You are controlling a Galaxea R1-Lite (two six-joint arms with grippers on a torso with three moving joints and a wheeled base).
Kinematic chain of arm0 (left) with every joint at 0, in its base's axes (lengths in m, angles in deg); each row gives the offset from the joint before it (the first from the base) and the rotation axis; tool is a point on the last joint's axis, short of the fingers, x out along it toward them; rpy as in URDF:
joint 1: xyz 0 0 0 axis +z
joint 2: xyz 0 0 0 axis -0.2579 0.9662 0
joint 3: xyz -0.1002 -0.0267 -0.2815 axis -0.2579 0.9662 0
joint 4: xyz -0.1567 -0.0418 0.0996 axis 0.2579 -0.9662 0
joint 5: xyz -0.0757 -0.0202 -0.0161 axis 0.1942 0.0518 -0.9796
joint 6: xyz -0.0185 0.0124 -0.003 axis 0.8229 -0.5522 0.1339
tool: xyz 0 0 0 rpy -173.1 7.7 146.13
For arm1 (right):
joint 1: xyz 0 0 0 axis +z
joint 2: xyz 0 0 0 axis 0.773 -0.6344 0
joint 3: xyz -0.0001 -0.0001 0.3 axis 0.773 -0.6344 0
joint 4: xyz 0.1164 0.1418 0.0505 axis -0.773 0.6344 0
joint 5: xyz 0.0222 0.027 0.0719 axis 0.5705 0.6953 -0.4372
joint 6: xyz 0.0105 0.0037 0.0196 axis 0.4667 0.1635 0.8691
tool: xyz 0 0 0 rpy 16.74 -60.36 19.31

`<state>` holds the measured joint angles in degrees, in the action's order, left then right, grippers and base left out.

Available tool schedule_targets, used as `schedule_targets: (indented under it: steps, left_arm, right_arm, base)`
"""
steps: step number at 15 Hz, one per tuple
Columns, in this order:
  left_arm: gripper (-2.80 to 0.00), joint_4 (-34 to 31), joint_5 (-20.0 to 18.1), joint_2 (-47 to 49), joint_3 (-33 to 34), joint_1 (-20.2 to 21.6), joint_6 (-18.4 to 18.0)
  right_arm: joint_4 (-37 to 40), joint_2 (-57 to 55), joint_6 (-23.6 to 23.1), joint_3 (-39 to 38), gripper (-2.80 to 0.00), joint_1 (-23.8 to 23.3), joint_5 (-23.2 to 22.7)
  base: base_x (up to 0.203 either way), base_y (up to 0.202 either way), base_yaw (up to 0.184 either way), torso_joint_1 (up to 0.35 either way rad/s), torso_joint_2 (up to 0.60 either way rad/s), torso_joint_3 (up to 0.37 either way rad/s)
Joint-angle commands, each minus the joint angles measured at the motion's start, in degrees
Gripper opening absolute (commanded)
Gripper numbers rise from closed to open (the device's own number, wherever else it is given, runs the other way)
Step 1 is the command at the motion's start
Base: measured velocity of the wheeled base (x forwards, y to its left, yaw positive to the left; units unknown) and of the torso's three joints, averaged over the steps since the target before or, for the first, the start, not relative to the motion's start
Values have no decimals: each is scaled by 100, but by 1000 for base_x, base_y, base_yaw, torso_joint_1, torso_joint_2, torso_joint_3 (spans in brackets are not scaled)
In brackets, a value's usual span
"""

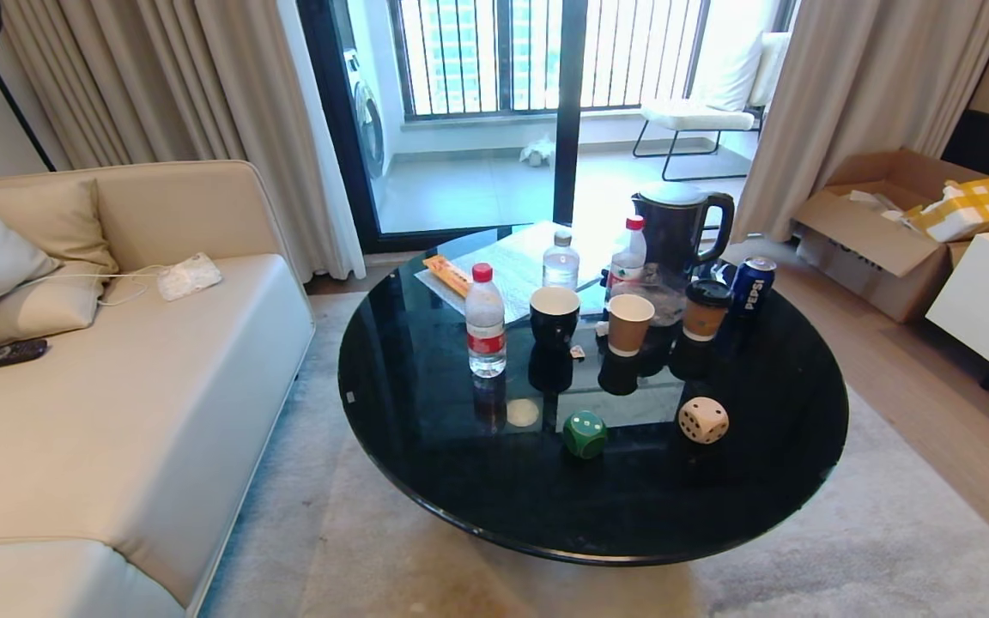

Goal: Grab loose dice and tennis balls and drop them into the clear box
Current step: Pick up toys out of the box

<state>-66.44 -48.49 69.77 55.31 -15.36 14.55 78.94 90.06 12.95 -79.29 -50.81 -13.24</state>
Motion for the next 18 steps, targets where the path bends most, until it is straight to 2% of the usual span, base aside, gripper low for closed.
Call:
schedule_targets:
  steps: [1, 18]
  left_arm:
    - [-280, 1, 0, 0, 0, -2, -1]
    - [-280, 4, 0, 0, 0, -2, 8]
  right_arm:
    - [6, 1, 3, 1, -280, 1, 2]
    - [6, 1, 3, 1, -280, 1, 10]
  base:
    - [0, 0, 0, 5, 2, -171]
    - [0, 0, 0, 2, 2, -196]
